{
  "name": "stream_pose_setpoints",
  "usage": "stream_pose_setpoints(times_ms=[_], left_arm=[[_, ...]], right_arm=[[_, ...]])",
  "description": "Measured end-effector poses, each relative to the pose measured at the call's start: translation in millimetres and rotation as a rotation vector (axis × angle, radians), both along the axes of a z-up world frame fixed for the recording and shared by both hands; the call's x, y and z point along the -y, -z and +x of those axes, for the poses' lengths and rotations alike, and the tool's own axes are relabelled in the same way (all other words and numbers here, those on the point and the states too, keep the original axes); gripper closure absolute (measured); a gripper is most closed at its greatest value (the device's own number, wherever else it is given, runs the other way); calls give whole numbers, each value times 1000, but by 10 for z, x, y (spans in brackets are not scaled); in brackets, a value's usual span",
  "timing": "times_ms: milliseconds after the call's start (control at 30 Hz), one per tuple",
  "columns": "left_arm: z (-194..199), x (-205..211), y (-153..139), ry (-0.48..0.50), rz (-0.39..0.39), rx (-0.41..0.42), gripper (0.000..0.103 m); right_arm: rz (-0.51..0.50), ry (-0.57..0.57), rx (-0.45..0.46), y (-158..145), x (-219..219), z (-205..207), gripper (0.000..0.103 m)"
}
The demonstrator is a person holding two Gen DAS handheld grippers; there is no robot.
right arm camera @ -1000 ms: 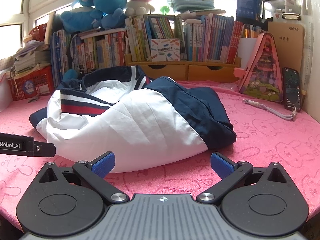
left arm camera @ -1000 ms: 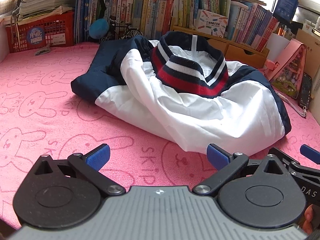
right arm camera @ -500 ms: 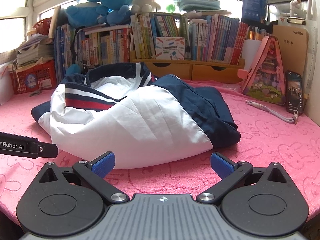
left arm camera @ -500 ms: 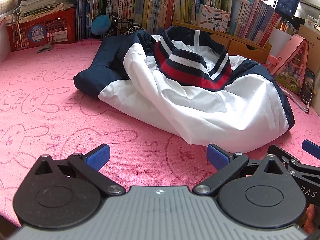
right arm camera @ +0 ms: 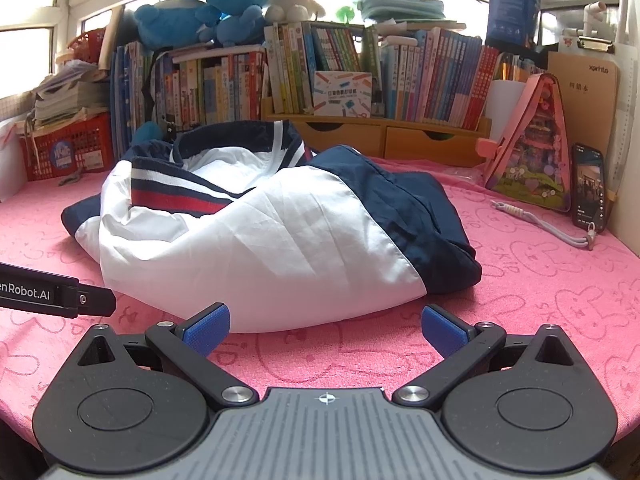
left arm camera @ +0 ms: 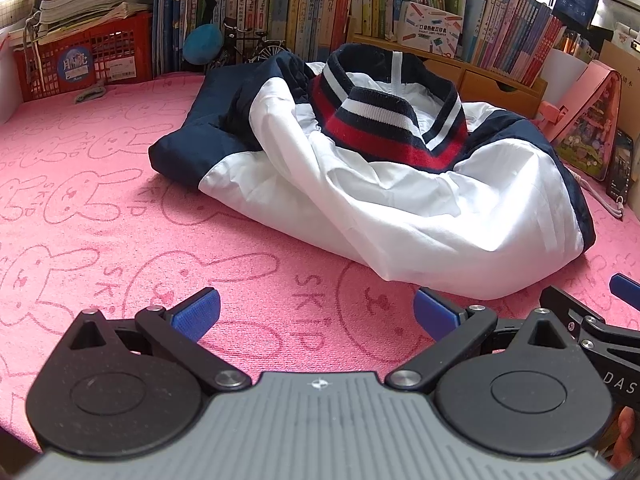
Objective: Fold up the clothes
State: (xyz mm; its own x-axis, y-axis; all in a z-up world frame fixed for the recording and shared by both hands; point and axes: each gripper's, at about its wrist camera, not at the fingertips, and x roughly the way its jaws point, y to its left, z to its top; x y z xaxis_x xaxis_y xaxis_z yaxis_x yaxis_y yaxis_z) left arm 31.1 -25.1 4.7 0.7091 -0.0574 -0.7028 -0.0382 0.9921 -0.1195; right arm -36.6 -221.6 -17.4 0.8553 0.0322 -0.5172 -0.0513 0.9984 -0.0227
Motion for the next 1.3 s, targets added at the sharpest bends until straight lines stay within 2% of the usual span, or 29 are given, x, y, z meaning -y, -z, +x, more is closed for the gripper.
stream_pose_setpoints(times_ms=[233, 333, 567, 833, 1000, 1300], left_arm=[[162, -11, -82, 19, 60, 28, 0], [283, 13, -115, 36, 89, 36, 0], [399, 106, -99, 57, 132, 37, 0], [480, 53, -46, 66, 111, 17, 0], [612, 15, 12, 55, 109, 6, 0], [950, 24, 108, 52, 104, 4, 0]], right_arm=[[-38, 13, -9, 16, 101, 187, 0], [-88, 46, -22, 14, 203, 376, 0], [-136, 24, 13, -82, 228, 454, 0], [-185, 0, -35, 35, 183, 610, 0], [-255, -15, -116, 224, 175, 1020, 0], [-295, -70, -110, 270, 118, 1698, 0]])
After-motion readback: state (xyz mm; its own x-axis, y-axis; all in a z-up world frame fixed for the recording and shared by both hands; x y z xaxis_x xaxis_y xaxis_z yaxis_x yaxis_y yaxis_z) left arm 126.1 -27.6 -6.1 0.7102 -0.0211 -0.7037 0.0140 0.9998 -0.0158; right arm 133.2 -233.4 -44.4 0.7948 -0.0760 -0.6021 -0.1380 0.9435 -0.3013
